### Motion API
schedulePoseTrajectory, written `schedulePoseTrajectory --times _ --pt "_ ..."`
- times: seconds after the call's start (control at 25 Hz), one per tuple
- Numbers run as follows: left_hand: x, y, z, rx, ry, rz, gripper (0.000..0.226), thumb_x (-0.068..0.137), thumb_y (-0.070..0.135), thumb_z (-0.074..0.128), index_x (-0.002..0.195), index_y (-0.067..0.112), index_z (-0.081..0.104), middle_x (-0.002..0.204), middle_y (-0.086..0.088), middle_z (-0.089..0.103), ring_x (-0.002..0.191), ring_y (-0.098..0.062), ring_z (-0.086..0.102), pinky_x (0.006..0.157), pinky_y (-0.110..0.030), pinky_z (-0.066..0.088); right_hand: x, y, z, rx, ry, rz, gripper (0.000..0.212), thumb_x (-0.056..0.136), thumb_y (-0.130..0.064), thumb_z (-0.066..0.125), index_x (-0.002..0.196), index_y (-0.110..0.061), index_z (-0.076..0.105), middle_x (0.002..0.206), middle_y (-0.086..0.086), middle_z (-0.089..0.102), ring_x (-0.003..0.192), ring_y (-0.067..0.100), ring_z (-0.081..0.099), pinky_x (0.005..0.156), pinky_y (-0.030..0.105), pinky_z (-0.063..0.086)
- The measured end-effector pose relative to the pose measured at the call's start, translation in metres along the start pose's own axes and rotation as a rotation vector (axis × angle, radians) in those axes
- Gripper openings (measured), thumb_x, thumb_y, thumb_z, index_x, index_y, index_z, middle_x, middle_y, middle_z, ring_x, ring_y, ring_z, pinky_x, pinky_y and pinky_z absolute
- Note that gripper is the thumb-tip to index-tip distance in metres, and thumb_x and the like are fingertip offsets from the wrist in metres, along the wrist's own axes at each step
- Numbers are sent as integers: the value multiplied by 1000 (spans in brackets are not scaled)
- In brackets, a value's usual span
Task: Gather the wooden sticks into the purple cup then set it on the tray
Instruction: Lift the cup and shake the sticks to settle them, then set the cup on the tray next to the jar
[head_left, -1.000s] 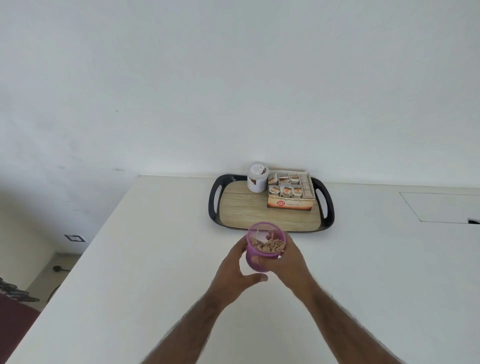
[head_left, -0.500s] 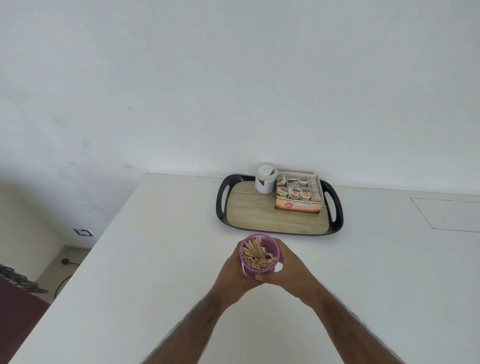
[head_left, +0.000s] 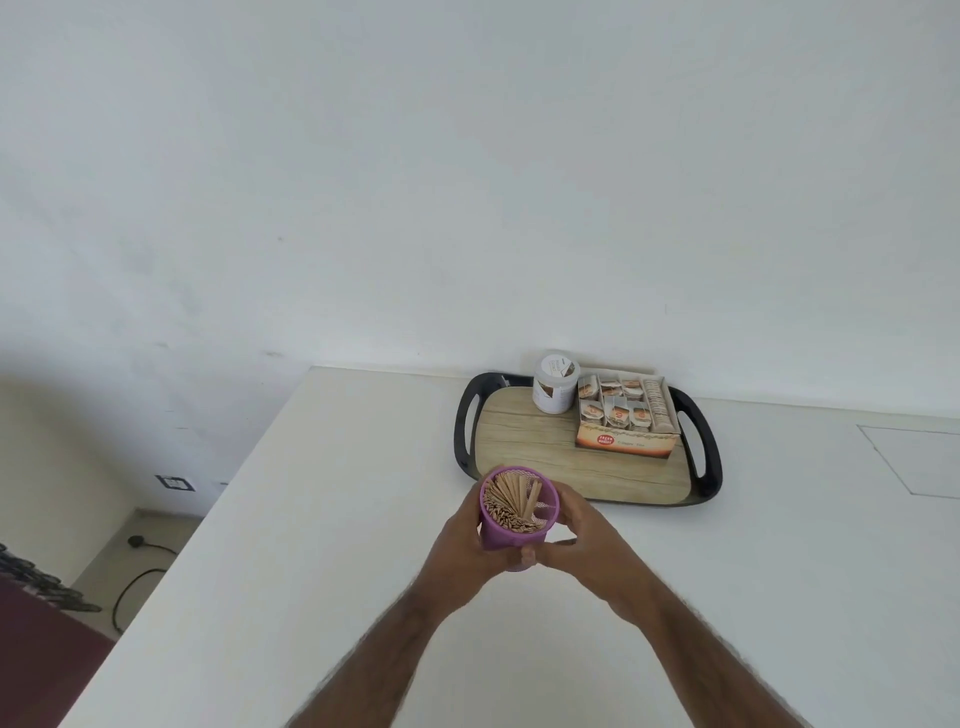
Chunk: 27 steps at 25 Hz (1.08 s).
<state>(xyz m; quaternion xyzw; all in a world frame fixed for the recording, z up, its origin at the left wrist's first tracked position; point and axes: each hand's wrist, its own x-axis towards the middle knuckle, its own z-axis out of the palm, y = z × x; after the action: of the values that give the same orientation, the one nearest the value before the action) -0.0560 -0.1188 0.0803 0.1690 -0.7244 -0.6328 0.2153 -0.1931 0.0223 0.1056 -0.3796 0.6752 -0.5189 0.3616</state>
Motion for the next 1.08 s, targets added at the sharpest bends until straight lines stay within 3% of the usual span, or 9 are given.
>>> schedulePoseTrajectory --times 0.08,0.2,0.32,0.44,0.56,0.76,0.92,1.08 --pt "15 0 -11 28 -27 18 82 73 32 93 141 46 48 132 17 64 124 -9 59 87 -19 55 18 -5 0 -32 10 -3 72 74 -31 91 134 -45 55 129 -19 64 122 3 58 96 34 57" --pt "45 0 -21 241 142 77 63 72 40 90 123 53 54 121 22 57 115 -8 58 82 -11 51 52 -10 3 -33 146 0 71 69 -29 92 129 -45 57 123 -21 66 118 3 61 93 30 57" --pt "79 -6 -29 295 221 63 58 79 27 86 126 40 55 119 16 55 107 -13 63 79 -14 55 91 -9 7 -21 295 -4 70 67 -32 91 128 -38 59 120 -20 68 114 4 62 92 32 58" --pt "119 -14 -40 233 209 41 57 83 14 80 127 39 55 123 11 61 110 -9 65 85 -23 59 131 0 7 -9 377 -19 62 74 -25 85 130 -34 60 118 -18 70 110 2 64 95 32 57" --pt "163 -25 -48 269 199 32 58 82 10 81 128 35 56 122 6 58 107 -7 65 82 -17 57 170 11 0 3 448 0 60 76 -22 84 130 -30 59 117 -15 70 110 2 65 95 32 57" --pt "222 -51 -52 331 164 -15 54 87 16 78 135 28 59 119 7 54 104 -2 64 78 -8 52 218 21 -15 -5 500 37 54 75 -29 87 109 -56 54 106 -35 67 101 -16 59 73 4 48" --pt "248 -67 -56 296 171 -26 46 92 20 71 134 35 61 120 9 58 103 6 64 80 -10 53 249 29 -18 -18 494 29 62 80 -23 82 102 -73 52 105 -42 63 102 -16 59 71 2 47" --pt "253 -76 -57 279 197 -70 44 89 24 73 122 50 59 119 17 62 103 2 66 84 -17 56 260 41 -14 -16 499 49 54 80 -26 82 107 -64 55 105 -41 64 102 -18 58 72 1 47"
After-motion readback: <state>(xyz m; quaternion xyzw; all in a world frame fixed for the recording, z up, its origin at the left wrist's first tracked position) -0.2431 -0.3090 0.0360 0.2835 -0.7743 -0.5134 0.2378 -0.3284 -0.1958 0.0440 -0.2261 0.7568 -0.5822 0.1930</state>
